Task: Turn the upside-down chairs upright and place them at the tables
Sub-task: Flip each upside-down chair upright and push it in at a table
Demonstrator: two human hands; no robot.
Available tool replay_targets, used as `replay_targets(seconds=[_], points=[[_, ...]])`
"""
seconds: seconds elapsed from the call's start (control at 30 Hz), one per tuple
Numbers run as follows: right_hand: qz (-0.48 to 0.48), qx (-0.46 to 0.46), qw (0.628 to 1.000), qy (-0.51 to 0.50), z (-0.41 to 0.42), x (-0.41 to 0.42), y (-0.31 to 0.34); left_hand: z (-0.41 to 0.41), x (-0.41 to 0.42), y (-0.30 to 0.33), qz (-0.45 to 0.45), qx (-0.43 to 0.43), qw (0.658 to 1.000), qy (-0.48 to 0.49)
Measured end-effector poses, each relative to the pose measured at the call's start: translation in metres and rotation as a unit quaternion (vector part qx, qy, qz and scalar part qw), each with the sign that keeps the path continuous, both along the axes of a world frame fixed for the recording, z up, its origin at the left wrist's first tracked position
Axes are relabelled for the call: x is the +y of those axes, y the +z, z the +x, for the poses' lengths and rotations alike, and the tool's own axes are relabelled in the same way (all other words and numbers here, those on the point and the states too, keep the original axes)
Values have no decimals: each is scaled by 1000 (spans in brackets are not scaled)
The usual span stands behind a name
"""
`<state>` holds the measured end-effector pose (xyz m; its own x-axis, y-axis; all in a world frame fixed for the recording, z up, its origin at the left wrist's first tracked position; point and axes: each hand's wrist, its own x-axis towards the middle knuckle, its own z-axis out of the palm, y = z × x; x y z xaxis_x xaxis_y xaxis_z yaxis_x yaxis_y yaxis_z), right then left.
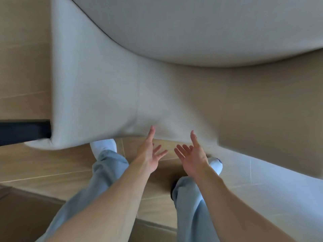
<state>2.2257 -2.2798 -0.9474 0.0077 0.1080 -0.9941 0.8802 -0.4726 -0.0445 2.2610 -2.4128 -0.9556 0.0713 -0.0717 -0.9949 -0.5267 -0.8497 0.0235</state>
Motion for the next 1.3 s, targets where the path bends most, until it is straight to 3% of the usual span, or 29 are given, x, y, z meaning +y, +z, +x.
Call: replay_targets(seconds=[0.3, 0.67, 0.8, 1.07, 1.3], points=[[-30, 31, 999, -29, 8, 18, -82, 4, 16, -76, -29, 16, 999, 38], [-37, 105, 985, -134, 20, 16, -127, 9, 21, -112, -66, 62, 984, 155], [-31, 103, 979, -174, 14, 19, -126, 10, 13, -113, -62, 66, 983, 159], [17, 78, 983, -165, 17, 15, -115, 20, 3, -106, -61, 74, 985, 147], [56, 73, 992, -88, 6, 12, -28, 8, 0, -26, -103, 94, 984, 111]])
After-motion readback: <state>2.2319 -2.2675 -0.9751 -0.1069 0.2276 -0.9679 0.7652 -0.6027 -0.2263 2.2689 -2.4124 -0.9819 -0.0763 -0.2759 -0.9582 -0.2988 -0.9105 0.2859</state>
